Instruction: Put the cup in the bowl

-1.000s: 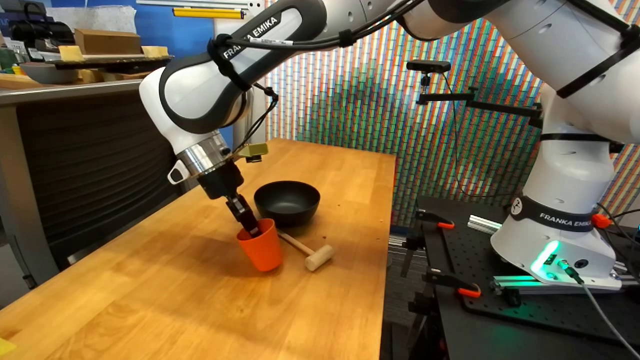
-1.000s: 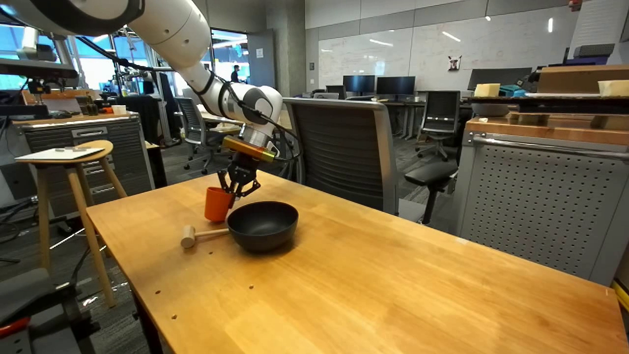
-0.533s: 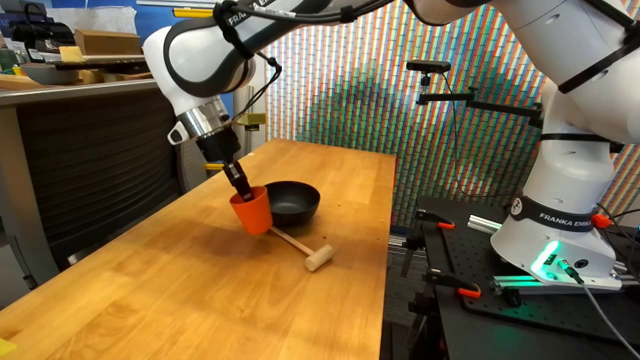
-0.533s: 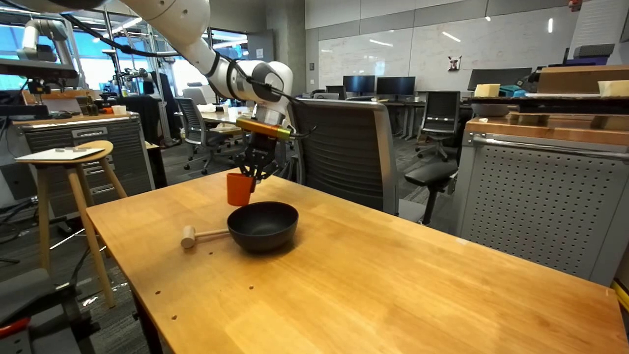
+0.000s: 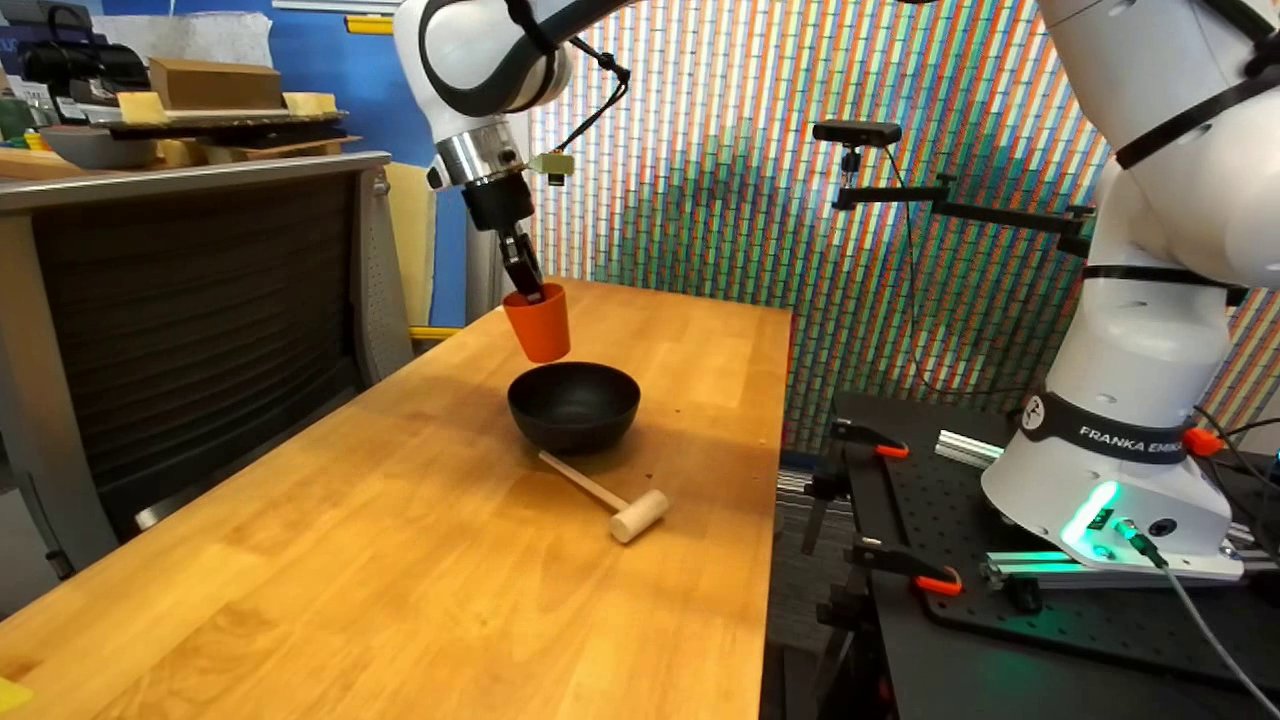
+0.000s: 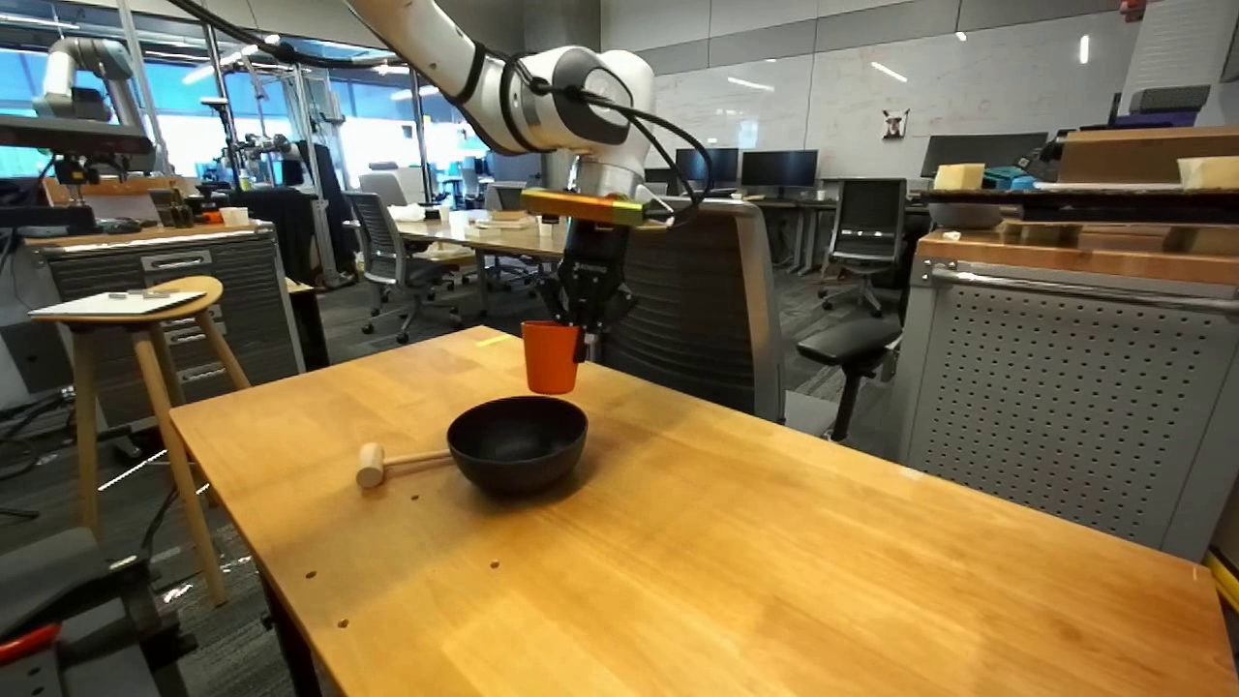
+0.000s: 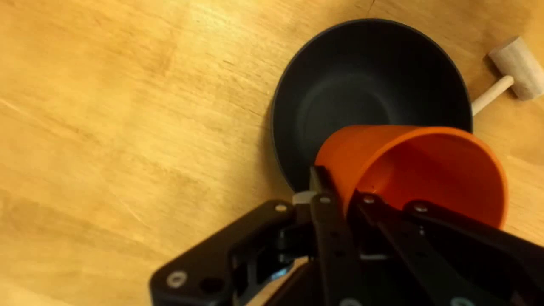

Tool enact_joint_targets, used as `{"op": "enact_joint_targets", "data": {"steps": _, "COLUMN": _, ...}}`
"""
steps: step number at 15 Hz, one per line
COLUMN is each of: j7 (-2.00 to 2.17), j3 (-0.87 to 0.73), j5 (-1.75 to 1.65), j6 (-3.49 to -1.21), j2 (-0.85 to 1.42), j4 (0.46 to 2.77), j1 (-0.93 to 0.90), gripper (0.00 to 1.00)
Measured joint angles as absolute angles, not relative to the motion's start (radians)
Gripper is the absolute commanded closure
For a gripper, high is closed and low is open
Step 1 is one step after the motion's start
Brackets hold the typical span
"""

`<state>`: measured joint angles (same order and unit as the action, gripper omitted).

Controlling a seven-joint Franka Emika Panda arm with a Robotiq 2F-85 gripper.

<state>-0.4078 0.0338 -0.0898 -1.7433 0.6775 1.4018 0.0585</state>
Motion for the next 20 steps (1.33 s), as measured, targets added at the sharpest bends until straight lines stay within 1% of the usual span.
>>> {"op": "enact_joint_targets", "data": {"steps": 3, "j7": -0.405, "j3": 0.033, "j5": -0.068, "j6": -1.761, "j2": 0.693, "j4": 1.457, "j1": 0.092, "gripper": 0.99}}
{"op": "enact_joint_targets", "data": {"steps": 9, "j7": -0.406, "j3": 0.048, "j5": -0.047, "j6": -1.825, "j2": 0.744, "j4": 1.526, "j1": 0.094, "gripper": 0.99}}
{"op": "enact_joint_targets", "data": {"steps": 10, "j7": -0.406, "j3": 0.052, "j5": -0.047, "j6": -1.839, "j2": 0.751, "j4": 1.535, "j1": 0.093, "gripper": 0.7}}
{"op": "enact_joint_targets", "data": {"steps": 11, "j7": -0.406, "j3": 0.056, "j5": -0.047, "j6": -1.852, "j2": 0.757, "j4": 1.542, "j1": 0.093, "gripper": 0.7}}
{"op": "enact_joint_targets", "data": {"steps": 12, "j7": -0.409, "j3": 0.057, "j5": -0.047, "j6": -1.853, "j2": 0.754, "j4": 1.543, "j1": 0.093, "gripper": 0.65}}
{"op": "enact_joint_targets", "data": {"steps": 15, "j7": -0.409, "j3": 0.059, "j5": -0.048, "j6": -1.889, "j2": 0.749, "j4": 1.548, "j1": 0.093, "gripper": 0.39}}
{"op": "enact_joint_targets", "data": {"steps": 16, "j7": -0.409, "j3": 0.059, "j5": -0.051, "j6": -1.908, "j2": 0.736, "j4": 1.554, "j1": 0.093, "gripper": 0.33}}
{"op": "enact_joint_targets", "data": {"steps": 19, "j7": -0.409, "j3": 0.057, "j5": -0.077, "j6": -1.973, "j2": 0.646, "j4": 1.597, "j1": 0.093, "gripper": 0.11}}
{"op": "enact_joint_targets", "data": {"steps": 20, "j7": -0.409, "j3": 0.056, "j5": -0.089, "j6": -1.991, "j2": 0.604, "j4": 1.62, "j1": 0.093, "gripper": 0.02}}
